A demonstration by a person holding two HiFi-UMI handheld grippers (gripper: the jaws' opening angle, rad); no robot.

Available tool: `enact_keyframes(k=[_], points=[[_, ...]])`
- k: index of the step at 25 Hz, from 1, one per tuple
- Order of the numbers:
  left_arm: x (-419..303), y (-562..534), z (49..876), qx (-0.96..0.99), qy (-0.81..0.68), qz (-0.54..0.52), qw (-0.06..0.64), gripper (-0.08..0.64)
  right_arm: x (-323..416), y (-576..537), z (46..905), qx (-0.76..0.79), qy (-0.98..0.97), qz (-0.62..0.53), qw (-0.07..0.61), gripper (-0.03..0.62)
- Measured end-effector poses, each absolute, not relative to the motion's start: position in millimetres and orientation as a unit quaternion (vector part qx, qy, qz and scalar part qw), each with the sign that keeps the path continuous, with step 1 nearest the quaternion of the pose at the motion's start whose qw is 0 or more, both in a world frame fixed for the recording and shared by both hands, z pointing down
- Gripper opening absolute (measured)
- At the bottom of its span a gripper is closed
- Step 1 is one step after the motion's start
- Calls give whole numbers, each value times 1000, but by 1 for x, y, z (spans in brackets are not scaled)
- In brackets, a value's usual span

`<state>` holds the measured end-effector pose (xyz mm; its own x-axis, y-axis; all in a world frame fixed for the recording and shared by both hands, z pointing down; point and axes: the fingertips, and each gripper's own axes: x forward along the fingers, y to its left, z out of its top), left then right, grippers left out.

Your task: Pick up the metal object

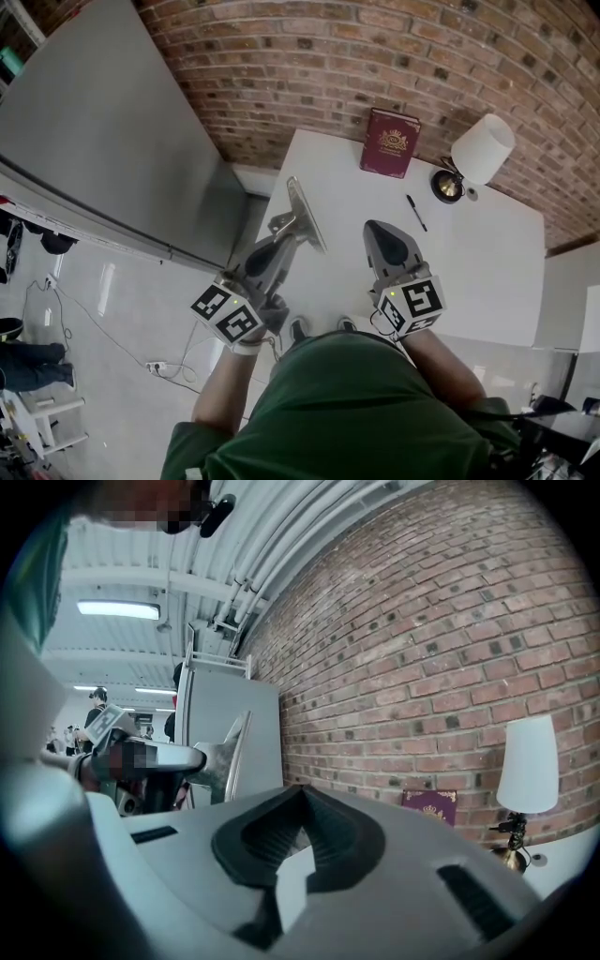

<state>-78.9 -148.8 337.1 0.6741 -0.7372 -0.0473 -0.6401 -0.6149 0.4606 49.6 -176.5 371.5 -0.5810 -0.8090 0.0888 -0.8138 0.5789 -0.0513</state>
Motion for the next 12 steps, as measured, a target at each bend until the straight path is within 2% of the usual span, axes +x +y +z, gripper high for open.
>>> enact_keyframes(k=[12], points=[[-82, -150, 351, 886, -395, -110, 215, 8, 56, -176, 379, 460, -886, 44, 31, 3]])
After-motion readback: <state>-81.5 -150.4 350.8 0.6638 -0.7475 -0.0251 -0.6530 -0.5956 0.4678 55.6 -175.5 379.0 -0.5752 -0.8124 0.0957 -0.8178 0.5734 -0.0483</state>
